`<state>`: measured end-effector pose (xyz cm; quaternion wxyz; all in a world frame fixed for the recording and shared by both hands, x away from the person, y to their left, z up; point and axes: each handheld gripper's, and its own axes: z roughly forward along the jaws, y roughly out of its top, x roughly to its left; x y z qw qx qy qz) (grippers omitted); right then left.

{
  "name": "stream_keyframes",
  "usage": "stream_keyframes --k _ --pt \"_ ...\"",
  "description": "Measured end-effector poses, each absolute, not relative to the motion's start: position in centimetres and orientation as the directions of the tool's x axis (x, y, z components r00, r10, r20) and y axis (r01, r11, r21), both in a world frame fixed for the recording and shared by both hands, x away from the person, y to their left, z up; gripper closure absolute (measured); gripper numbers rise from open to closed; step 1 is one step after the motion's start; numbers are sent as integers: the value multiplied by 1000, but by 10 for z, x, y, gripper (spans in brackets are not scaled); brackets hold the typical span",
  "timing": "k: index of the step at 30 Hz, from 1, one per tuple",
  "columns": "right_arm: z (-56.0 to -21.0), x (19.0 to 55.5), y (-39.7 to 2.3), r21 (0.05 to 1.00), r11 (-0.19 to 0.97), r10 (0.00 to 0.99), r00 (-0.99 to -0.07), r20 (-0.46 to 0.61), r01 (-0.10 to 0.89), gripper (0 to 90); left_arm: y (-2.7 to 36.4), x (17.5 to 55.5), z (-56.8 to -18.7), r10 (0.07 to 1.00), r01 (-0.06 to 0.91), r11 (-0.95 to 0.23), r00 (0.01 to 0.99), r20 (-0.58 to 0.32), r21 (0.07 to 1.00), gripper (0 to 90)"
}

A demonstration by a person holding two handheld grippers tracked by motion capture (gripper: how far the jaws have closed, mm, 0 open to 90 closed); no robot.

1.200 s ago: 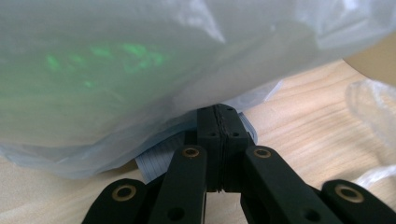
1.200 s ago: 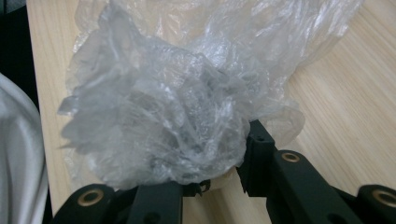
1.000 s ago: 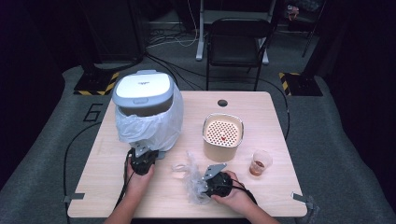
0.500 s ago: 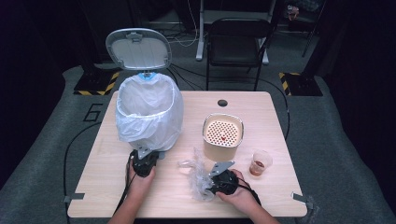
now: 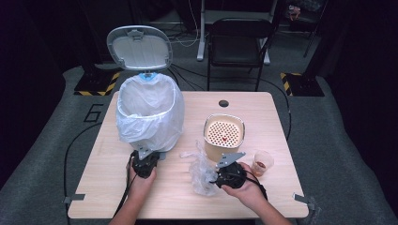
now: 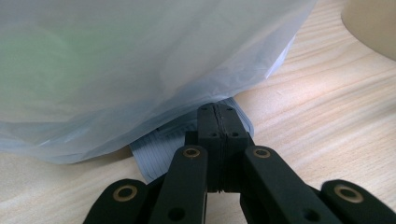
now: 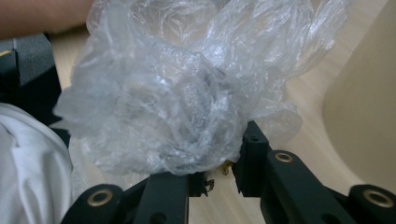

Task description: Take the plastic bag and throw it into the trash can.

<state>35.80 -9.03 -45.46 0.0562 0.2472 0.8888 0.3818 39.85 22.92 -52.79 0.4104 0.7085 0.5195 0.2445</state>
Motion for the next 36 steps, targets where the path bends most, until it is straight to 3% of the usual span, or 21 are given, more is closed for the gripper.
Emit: stream_keyframes --k 14,15,16,24,31,36 --pt "-389 373 -87 744 565 465 -883 68 356 772 229 398 -527 935 534 -147 350 -60 832 900" --pt "-378 377 -85 751 557 466 -882 71 355 771 232 399 -526 926 512 -215 377 8 832 900" --pt "-375 378 -84 753 552 469 -880 76 358 771 232 399 -526 927 507 -216 374 13 834 900" --pt "-340 391 -74 769 537 483 -874 57 347 771 232 399 -526 927 504 -222 375 21 834 900" --pt "-313 408 -65 783 529 492 -870 30 327 771 231 399 -527 935 522 -175 354 -25 835 900" --pt "-289 422 -50 797 532 493 -870 -16 287 771 229 398 -525 942 521 -199 335 15 830 900"
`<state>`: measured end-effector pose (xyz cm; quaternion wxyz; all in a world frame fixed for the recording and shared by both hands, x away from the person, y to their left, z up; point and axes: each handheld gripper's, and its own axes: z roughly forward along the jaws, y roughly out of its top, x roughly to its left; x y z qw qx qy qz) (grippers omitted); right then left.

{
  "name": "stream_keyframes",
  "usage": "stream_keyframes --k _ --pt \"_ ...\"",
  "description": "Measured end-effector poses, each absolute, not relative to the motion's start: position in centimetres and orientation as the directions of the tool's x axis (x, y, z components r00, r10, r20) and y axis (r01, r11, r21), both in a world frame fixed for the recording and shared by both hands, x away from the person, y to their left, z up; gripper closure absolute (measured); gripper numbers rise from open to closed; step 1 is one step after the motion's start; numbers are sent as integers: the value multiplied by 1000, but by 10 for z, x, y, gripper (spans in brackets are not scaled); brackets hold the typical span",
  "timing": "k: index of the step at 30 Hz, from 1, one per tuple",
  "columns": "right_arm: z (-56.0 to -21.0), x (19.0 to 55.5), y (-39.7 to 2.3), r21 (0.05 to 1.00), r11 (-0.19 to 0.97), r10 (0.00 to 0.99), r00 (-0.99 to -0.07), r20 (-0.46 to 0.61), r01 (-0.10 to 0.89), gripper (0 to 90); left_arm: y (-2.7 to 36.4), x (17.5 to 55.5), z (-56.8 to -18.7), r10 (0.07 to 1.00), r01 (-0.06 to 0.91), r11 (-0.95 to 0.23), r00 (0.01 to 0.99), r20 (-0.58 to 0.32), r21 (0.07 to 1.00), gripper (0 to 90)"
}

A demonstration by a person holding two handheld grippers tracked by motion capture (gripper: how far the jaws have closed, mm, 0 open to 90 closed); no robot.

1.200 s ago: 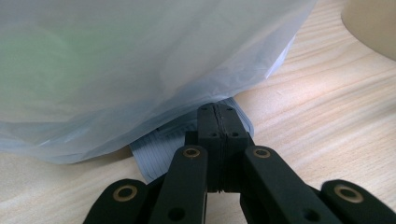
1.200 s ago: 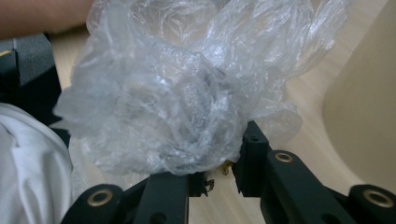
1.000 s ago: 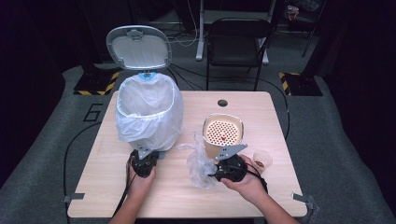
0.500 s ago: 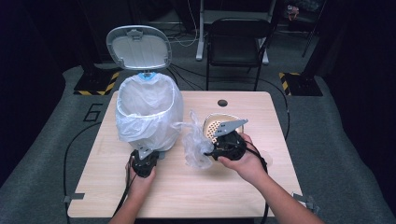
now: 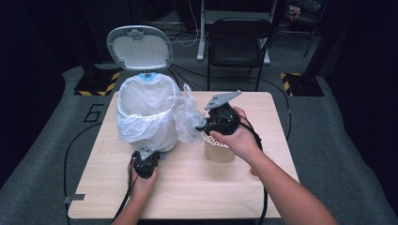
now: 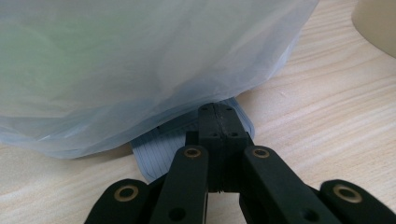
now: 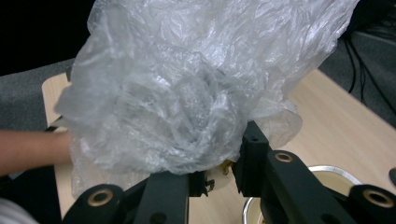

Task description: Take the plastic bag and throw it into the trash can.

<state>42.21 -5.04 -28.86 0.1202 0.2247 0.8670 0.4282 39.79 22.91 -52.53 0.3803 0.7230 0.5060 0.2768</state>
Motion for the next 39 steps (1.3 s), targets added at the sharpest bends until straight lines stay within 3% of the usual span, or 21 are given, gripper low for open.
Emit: stream_keyframes --k 4,8,24,39 --pt "-275 435 -34 804 535 482 -875 -41 258 771 227 398 -526 946 526 -166 325 -17 834 900" --pt "-266 445 -15 813 525 478 -878 -38 251 771 229 398 -526 942 516 -201 334 20 832 900" --pt "-246 484 54 834 496 473 -880 -26 242 770 228 397 -525 941 526 -207 338 21 825 900" --pt "-278 527 108 776 554 538 -841 -57 302 735 228 397 -525 941 526 -206 338 20 825 900"
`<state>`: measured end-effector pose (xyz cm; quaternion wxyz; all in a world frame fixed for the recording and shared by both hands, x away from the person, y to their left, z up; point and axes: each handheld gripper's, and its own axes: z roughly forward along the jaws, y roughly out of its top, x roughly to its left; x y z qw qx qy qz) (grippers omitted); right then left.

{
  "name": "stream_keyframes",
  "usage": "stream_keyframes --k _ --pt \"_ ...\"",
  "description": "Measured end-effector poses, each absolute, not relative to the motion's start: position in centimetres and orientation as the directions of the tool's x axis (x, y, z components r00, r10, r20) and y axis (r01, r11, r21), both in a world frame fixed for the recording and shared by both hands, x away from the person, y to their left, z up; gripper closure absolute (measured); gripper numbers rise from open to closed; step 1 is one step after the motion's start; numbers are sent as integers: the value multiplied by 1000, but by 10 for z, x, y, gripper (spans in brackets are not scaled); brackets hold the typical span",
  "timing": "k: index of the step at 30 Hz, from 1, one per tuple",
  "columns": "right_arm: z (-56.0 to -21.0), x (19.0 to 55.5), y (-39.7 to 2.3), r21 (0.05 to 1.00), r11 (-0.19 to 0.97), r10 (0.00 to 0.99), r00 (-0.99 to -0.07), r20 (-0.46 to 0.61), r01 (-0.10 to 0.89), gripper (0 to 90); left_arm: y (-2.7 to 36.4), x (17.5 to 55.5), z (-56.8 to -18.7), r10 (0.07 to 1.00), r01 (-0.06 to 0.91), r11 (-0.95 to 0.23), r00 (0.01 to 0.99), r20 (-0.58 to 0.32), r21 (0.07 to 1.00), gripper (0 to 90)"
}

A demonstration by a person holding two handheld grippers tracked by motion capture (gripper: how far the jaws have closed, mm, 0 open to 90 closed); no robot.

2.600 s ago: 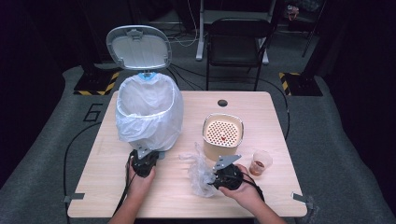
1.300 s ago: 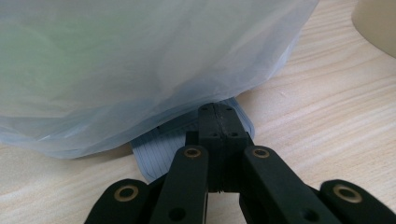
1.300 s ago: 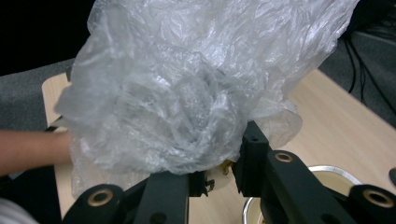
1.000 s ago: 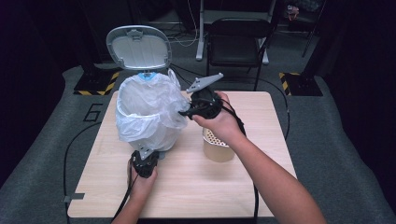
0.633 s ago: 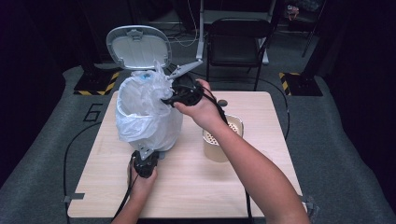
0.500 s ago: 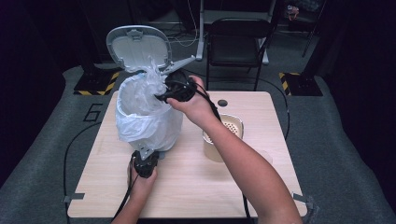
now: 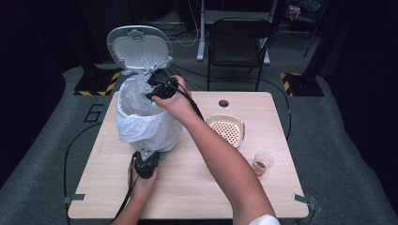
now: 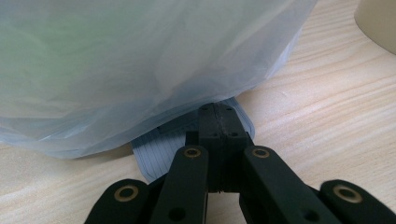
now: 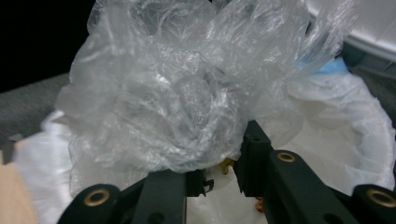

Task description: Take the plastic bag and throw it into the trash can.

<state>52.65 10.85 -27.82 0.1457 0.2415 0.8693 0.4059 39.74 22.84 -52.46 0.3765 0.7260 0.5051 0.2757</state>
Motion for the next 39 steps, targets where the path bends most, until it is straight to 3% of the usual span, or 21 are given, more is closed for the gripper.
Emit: stream_keyframes --k 1,2,7,21,31,34,39 --pt "-282 529 111 767 559 553 -831 -62 314 670 228 397 -525 941 526 -206 337 20 825 900" --pt "-287 532 114 739 580 563 -824 -60 342 530 228 397 -525 942 523 -206 335 22 827 900" --pt "-282 528 106 751 569 560 -827 -55 335 432 229 398 -525 941 523 -209 339 23 826 900" --pt "-256 499 62 793 544 553 -828 -94 273 422 227 397 -525 942 524 -203 336 18 827 900" --pt "-284 465 -4 793 523 606 -790 -87 314 475 225 397 -527 946 523 -174 325 -7 834 900" --pt "-293 463 -24 794 519 621 -778 -96 316 489 227 397 -526 944 515 -199 329 22 834 900" --pt "-319 466 -81 792 474 708 -701 -82 385 531 227 397 -525 942 522 -206 334 24 828 900"
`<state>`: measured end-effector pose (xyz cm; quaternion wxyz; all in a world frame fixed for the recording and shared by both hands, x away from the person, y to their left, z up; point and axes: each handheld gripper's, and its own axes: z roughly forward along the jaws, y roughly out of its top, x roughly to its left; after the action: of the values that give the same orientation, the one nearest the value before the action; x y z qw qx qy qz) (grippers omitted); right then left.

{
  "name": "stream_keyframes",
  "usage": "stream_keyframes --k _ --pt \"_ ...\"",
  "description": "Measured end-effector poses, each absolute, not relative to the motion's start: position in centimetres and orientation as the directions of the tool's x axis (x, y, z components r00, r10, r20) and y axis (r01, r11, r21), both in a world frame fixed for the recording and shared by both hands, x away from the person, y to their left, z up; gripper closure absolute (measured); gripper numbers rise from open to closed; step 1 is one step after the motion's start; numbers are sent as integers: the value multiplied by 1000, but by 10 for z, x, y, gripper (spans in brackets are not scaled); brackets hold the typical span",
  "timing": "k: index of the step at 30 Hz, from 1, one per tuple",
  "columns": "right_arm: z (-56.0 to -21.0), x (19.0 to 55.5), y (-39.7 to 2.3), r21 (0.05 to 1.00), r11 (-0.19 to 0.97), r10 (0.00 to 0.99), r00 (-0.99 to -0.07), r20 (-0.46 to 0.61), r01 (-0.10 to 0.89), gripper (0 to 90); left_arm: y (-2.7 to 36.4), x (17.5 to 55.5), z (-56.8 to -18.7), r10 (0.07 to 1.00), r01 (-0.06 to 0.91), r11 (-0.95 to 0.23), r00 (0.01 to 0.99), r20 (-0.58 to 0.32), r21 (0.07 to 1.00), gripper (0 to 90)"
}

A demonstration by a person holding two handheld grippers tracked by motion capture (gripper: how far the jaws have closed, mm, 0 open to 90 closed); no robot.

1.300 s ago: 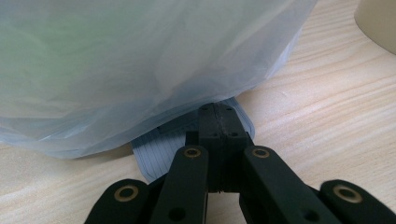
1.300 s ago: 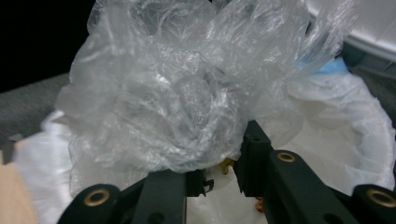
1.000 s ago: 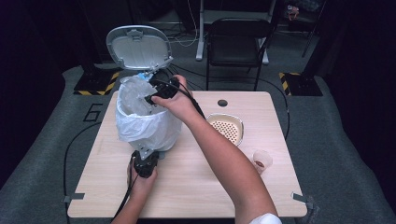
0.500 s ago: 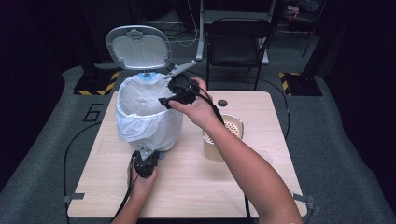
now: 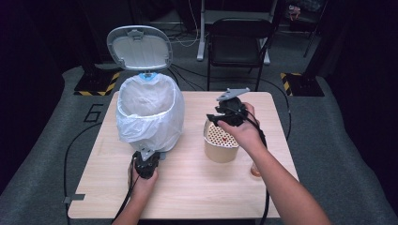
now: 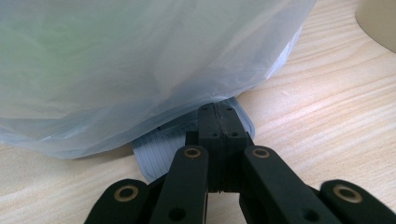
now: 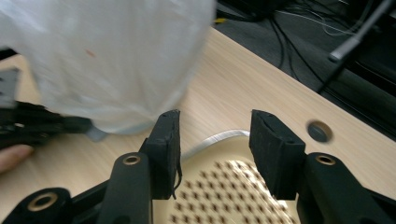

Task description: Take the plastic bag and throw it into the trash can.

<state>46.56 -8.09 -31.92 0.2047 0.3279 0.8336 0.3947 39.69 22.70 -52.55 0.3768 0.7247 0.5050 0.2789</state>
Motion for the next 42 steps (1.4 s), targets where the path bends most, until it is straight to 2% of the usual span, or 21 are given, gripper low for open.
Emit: stream_keyframes --k 9,10,11,19,24,30,33,34,42 --pt "-347 471 -129 800 397 793 -606 -53 450 517 227 397 -526 943 520 -200 331 20 830 900" --pt "-349 473 -132 801 398 796 -602 -61 446 526 227 397 -526 943 518 -200 331 20 832 900" --pt "-357 476 -139 784 389 808 -589 -37 484 576 227 397 -526 944 518 -199 331 20 832 900" --pt "-373 482 -154 771 381 837 -545 -53 510 605 227 397 -526 943 521 -200 334 18 830 900" --pt "-385 489 -165 766 338 863 -505 -20 547 622 227 397 -526 944 518 -198 330 19 832 900" --pt "-397 495 -173 746 299 879 -476 27 595 683 227 397 -526 943 518 -204 333 24 830 900" --pt "-403 499 -176 736 312 870 -492 32 600 727 227 397 -526 943 520 -203 332 22 830 900" --pt "-404 499 -175 728 290 874 -482 64 621 742 227 397 -526 943 520 -201 331 21 830 900" --pt "-406 501 -175 726 287 874 -481 69 625 759 227 397 -525 943 522 -204 333 23 828 900"
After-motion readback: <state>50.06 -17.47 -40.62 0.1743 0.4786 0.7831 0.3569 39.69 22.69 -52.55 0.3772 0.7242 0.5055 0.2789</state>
